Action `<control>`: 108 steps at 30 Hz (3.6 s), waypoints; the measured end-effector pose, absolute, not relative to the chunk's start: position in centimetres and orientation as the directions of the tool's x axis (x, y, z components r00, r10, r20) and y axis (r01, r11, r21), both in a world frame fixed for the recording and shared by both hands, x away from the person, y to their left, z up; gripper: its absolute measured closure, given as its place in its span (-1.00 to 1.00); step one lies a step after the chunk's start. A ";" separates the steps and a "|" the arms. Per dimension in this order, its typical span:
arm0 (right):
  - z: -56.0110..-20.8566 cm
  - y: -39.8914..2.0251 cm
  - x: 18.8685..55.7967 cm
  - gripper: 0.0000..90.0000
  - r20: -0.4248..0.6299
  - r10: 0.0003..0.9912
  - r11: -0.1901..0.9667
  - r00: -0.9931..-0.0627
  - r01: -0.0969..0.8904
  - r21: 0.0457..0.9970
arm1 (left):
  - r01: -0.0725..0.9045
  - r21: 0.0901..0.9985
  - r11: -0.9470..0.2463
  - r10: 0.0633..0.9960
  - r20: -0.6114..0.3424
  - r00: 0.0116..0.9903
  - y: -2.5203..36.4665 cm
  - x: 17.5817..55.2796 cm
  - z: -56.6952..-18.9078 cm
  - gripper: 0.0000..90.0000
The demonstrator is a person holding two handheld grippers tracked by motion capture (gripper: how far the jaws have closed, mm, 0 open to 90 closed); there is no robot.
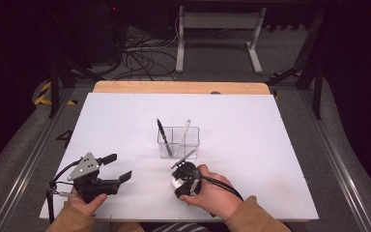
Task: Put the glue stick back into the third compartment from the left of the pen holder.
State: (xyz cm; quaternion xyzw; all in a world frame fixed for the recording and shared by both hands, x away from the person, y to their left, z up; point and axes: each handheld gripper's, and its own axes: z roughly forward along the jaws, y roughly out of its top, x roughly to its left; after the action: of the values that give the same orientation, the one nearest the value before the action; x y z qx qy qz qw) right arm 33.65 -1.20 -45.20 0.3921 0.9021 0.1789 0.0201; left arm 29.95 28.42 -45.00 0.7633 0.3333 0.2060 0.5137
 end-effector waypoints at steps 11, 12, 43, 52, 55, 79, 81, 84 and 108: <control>-45.4 -0.9 33.4 0.52 0.079 0.729 0.621 -0.680 0.706 0.341 | 0.304 0.922 -0.240 0.721 -0.041 0.692 28.3 29.9 -45.1 -0.60; -45.5 -0.9 33.3 0.52 0.077 0.730 0.620 -0.679 0.706 0.342 | 0.301 0.922 -0.244 0.720 -0.035 0.693 28.3 29.9 -45.0 -0.60; -43.8 -1.8 32.8 0.55 0.060 0.708 0.605 -0.703 0.648 0.463 | 0.307 0.920 -0.243 0.720 -0.041 0.693 28.3 30.0 -45.1 -0.60; -43.0 -2.1 32.5 0.55 0.051 0.708 0.593 -0.705 0.631 0.500 | 0.305 0.921 -0.242 0.720 -0.041 0.693 28.3 30.0 -45.1 -0.60; -42.8 -2.2 32.4 0.55 0.042 0.705 0.594 -0.708 0.622 0.510 | 0.307 0.920 -0.242 0.720 -0.042 0.693 28.3 30.0 -45.1 -0.60; -39.3 -5.4 32.9 0.55 -0.009 0.602 0.511 -0.798 0.377 0.773 | 0.301 0.921 -0.245 0.720 -0.035 0.693 28.3 30.1 -45.2 -0.60; -39.1 -5.7 33.0 0.55 -0.010 0.595 0.496 -0.804 0.357 0.791 | 0.310 0.920 -0.239 0.720 -0.046 0.692 28.2 30.0 -45.2 -0.60; -39.0 -6.0 33.2 0.55 -0.021 0.585 0.480 -0.811 0.325 0.814 | 0.307 0.920 -0.244 0.719 -0.041 0.694 28.2 30.0 -45.2 -0.60; -38.5 -8.7 35.6 0.55 -0.025 0.581 0.263 -0.813 0.159 0.951 | 0.308 0.920 -0.242 0.720 -0.043 0.693 28.2 30.1 -45.2 -0.60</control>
State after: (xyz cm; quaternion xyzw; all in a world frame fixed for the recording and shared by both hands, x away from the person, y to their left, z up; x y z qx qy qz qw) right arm 35.64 -8.71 -38.50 0.2397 0.7719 0.5575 0.1893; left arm 30.06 28.23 -45.24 0.7622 0.3371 0.2000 0.5152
